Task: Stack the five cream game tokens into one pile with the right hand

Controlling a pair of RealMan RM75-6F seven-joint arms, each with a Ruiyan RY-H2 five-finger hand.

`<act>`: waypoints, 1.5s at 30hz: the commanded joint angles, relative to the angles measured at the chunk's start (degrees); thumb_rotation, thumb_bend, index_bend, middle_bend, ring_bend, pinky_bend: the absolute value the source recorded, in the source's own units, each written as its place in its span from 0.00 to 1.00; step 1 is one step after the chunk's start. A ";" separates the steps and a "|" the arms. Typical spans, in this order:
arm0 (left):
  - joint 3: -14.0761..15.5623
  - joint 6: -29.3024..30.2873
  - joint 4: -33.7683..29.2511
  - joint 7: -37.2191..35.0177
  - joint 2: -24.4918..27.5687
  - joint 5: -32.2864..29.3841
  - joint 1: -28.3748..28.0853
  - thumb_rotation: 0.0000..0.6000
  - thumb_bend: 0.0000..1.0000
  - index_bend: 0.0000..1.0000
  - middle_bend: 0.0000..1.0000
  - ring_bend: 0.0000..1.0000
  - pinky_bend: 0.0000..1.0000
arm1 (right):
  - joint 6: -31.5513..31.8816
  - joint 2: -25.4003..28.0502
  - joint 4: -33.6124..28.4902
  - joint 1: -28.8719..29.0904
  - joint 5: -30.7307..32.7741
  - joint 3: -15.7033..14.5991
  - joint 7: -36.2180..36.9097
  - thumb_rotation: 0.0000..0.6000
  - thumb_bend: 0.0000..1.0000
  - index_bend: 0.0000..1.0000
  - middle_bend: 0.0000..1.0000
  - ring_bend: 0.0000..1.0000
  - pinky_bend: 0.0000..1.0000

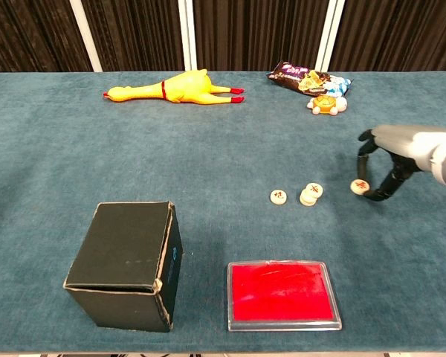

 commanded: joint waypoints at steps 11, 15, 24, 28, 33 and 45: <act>-0.14 -0.15 0.20 -0.41 0.04 -0.26 -0.05 1.00 0.12 0.14 0.00 0.00 0.03 | 1.08 -3.49 0.17 5.35 4.10 2.08 -4.48 1.00 0.39 0.53 0.00 0.00 0.00; -0.17 -0.13 0.27 -0.39 0.05 -0.23 -0.07 1.00 0.12 0.14 0.00 0.00 0.03 | 1.19 -3.92 0.18 5.85 5.06 1.86 -4.80 1.00 0.39 0.53 0.00 0.00 0.00; -0.13 -0.10 0.11 -0.36 0.14 -0.25 -0.02 1.00 0.12 0.14 0.00 0.00 0.03 | 1.34 -4.16 -0.11 6.62 5.10 1.44 -4.72 1.00 0.39 0.53 0.00 0.00 0.00; -0.12 -0.11 0.13 -0.38 0.15 -0.23 -0.02 1.00 0.12 0.14 0.00 0.00 0.03 | 1.65 -4.42 -0.16 7.02 5.44 1.21 -5.02 1.00 0.39 0.53 0.00 0.00 0.00; -0.12 -0.13 0.13 -0.32 0.17 -0.25 -0.03 1.00 0.12 0.14 0.00 0.00 0.03 | 1.89 -4.81 0.06 7.43 5.43 1.11 -5.01 1.00 0.39 0.53 0.00 0.00 0.00; -0.18 -0.07 0.23 -0.40 0.18 -0.22 -0.05 1.00 0.12 0.14 0.00 0.00 0.03 | 2.41 -5.37 0.33 8.11 5.66 0.75 -5.41 1.00 0.39 0.43 0.00 0.00 0.00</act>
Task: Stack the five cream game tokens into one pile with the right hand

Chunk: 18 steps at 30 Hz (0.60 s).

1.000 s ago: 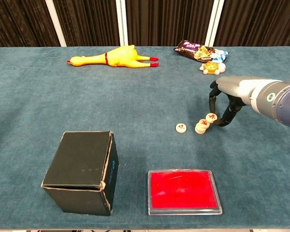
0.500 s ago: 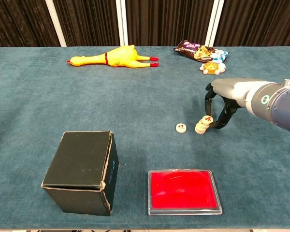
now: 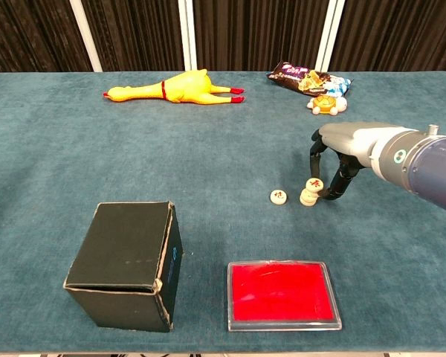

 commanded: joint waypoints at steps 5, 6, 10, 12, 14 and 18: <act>0.04 -0.09 0.03 0.09 -0.03 0.02 -0.03 1.00 0.12 0.14 0.00 0.00 0.03 | 0.42 0.39 -0.55 0.27 0.24 -0.20 -0.51 1.00 0.39 0.39 0.00 0.00 0.00; 0.04 -0.06 0.03 0.07 -0.02 0.03 -0.03 1.00 0.12 0.14 0.00 0.00 0.03 | 0.40 0.51 -0.74 0.31 0.50 -0.30 -0.72 1.00 0.39 0.39 0.00 0.00 0.00; 0.05 -0.04 0.02 0.10 -0.03 0.03 -0.01 1.00 0.12 0.14 0.00 0.00 0.03 | 0.59 0.83 -1.51 0.32 0.74 -0.62 -0.91 1.00 0.39 0.38 0.00 0.00 0.00; 0.06 -0.03 0.01 0.10 -0.05 0.03 0.00 1.00 0.12 0.14 0.00 0.00 0.03 | 0.77 0.92 -1.71 0.29 0.69 -0.70 -0.83 1.00 0.39 0.37 0.00 0.00 0.00; 0.07 -0.04 0.00 0.13 -0.05 0.04 -0.01 1.00 0.12 0.14 0.00 0.00 0.03 | 0.93 1.03 -1.91 0.32 0.63 -0.69 -0.78 1.00 0.39 0.37 0.00 0.00 0.00; 0.05 -0.07 -0.07 0.13 -0.04 -0.02 0.00 1.00 0.12 0.14 0.00 0.00 0.03 | 1.50 1.63 -3.28 0.59 0.47 -0.45 -1.09 1.00 0.39 0.35 0.00 0.00 0.00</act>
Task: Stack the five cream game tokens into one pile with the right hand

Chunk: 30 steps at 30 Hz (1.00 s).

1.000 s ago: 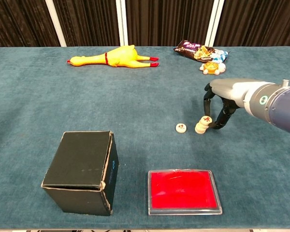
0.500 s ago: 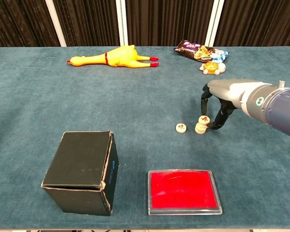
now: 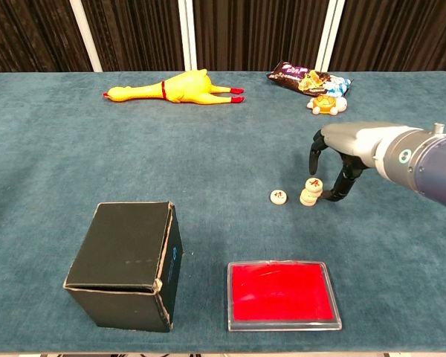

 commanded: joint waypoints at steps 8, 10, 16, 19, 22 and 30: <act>-0.01 0.08 -0.20 -0.23 0.03 0.06 0.03 1.00 0.12 0.14 0.00 0.00 0.03 | 2.73 0.25 -4.54 2.07 -0.33 1.55 -2.39 1.00 0.39 0.31 0.00 0.00 0.00; -0.04 0.04 -0.26 -0.44 0.06 -0.07 0.05 1.00 0.12 0.14 0.00 0.00 0.03 | 3.58 -0.51 -5.08 2.98 0.06 2.15 -3.33 1.00 0.39 0.31 0.00 0.00 0.00; -0.05 -0.16 -0.34 -0.93 0.20 -0.15 0.01 1.00 0.12 0.14 0.00 0.00 0.03 | 5.70 -4.24 -3.16 5.24 1.28 3.86 -4.69 1.00 0.39 0.32 0.00 0.00 0.00; -0.06 -0.08 -0.39 -1.17 0.23 -0.07 0.03 1.00 0.12 0.14 0.00 0.00 0.03 | 6.15 -6.47 -0.42 6.02 1.72 4.11 -4.95 1.00 0.39 0.33 0.00 0.00 0.00; -0.04 -0.14 -0.41 -1.26 0.22 -0.06 0.01 1.00 0.12 0.14 0.00 0.00 0.03 | 6.21 -7.92 1.72 6.23 2.01 3.78 -5.12 1.00 0.39 0.35 0.00 0.00 0.00; -0.02 -0.40 -0.38 -1.24 0.21 -0.16 -0.08 1.00 0.12 0.14 0.00 0.00 0.03 | 5.77 -8.96 3.42 5.15 1.30 2.24 -4.23 1.00 0.39 0.40 0.00 0.00 0.00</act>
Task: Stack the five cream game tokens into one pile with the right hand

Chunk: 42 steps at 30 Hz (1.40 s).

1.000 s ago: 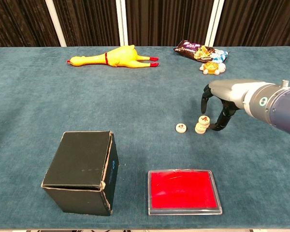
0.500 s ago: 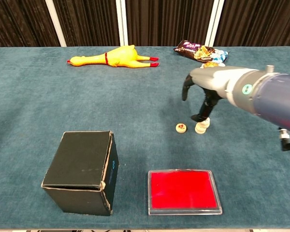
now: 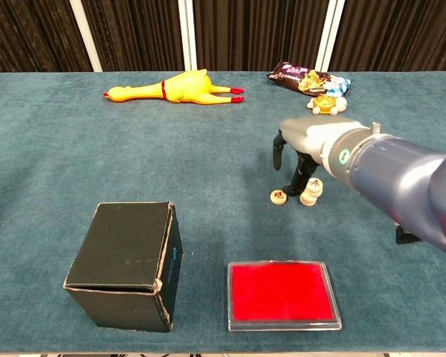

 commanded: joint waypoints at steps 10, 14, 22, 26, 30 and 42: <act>-0.02 0.16 0.07 0.05 0.04 0.07 0.04 1.00 0.12 0.14 0.00 0.00 0.03 | -0.34 -2.49 2.97 -2.05 -3.88 -2.13 3.12 1.00 0.39 0.43 0.00 0.00 0.00; 0.03 0.02 0.14 0.11 0.01 0.11 -0.03 1.00 0.12 0.14 0.00 0.00 0.03 | -0.84 -3.16 4.52 -2.28 -4.01 -1.87 3.23 1.00 0.39 0.44 0.00 0.00 0.00; 0.05 0.06 0.22 0.18 0.01 0.19 -0.04 1.00 0.12 0.14 0.00 0.00 0.03 | -2.01 -4.07 6.82 -2.89 -4.21 -1.64 3.18 1.00 0.39 0.45 0.00 0.00 0.00; 0.04 0.04 0.24 0.21 0.00 0.14 -0.05 1.00 0.12 0.14 0.00 0.00 0.03 | -2.36 -4.35 7.43 -3.20 -4.36 -1.64 3.06 1.00 0.39 0.46 0.00 0.00 0.00; 0.05 0.01 0.26 0.30 -0.01 0.13 -0.05 1.00 0.12 0.14 0.00 0.00 0.03 | -2.75 -4.70 8.00 -3.41 -4.54 -1.36 3.05 1.00 0.39 0.47 0.00 0.00 0.00; 0.03 0.09 0.33 0.25 -0.04 0.18 -0.06 1.00 0.12 0.14 0.00 0.00 0.03 | -3.74 -5.56 9.14 -3.91 -4.98 -0.67 3.05 1.00 0.39 0.47 0.00 0.00 0.00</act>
